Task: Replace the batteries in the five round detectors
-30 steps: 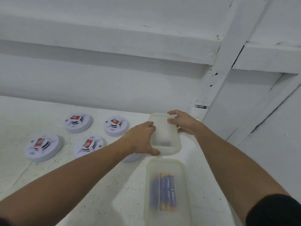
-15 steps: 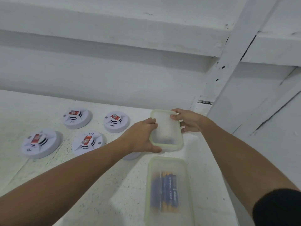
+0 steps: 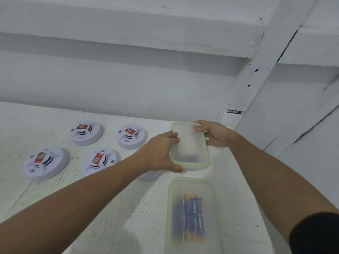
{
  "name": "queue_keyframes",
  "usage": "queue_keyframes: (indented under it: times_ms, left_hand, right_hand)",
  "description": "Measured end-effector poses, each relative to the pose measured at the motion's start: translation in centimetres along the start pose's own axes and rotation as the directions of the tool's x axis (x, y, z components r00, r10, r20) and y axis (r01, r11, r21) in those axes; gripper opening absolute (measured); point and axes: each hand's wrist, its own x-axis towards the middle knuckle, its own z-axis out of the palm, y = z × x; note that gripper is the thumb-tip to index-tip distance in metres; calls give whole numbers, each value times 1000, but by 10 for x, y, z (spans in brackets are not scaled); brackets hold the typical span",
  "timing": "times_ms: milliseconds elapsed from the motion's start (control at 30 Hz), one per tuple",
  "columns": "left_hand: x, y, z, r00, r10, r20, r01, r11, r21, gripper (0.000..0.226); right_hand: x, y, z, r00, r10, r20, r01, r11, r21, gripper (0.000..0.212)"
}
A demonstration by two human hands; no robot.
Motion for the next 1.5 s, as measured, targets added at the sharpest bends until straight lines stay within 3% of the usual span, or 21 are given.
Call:
queue_keyframes:
  times_ms: [167, 400, 733, 1033, 1200, 1367, 1500]
  left_hand:
    - [0, 0, -2, 1000, 9, 2, -9, 1000, -22, 99]
    - [0, 0, -2, 1000, 9, 0, -9, 999, -34, 97]
    - [1, 0, -1, 1000, 0, 2, 0, 997, -72, 101]
    - [-2, 5, -9, 996, -35, 88, 40, 998, -58, 106]
    - [-3, 7, -14, 991, -44, 129, 51, 997, -53, 109]
    - [0, 2, -24, 986, -122, 114, 148, 955, -257, 83]
    - [0, 1, -48, 984, -163, -73, 121, 911, -394, 62]
  right_hand:
    - [13, 7, 5, 999, -49, -22, 50, 997, 60, 25]
    - [27, 3, 3, 1000, 16, -5, -16, 1000, -5, 30]
    - [24, 2, 11, 997, -8, -79, 4, 999, -46, 18]
    - [5, 11, 29, 958, -127, -257, 123, 992, -33, 17]
    - [-10, 6, 41, 921, -117, -371, 93, 992, -82, 22]
    - [-23, -2, 49, 904, -80, -421, 55, 996, -72, 34]
    - [-40, -14, 48, 906, -80, -416, 35, 993, -115, 32]
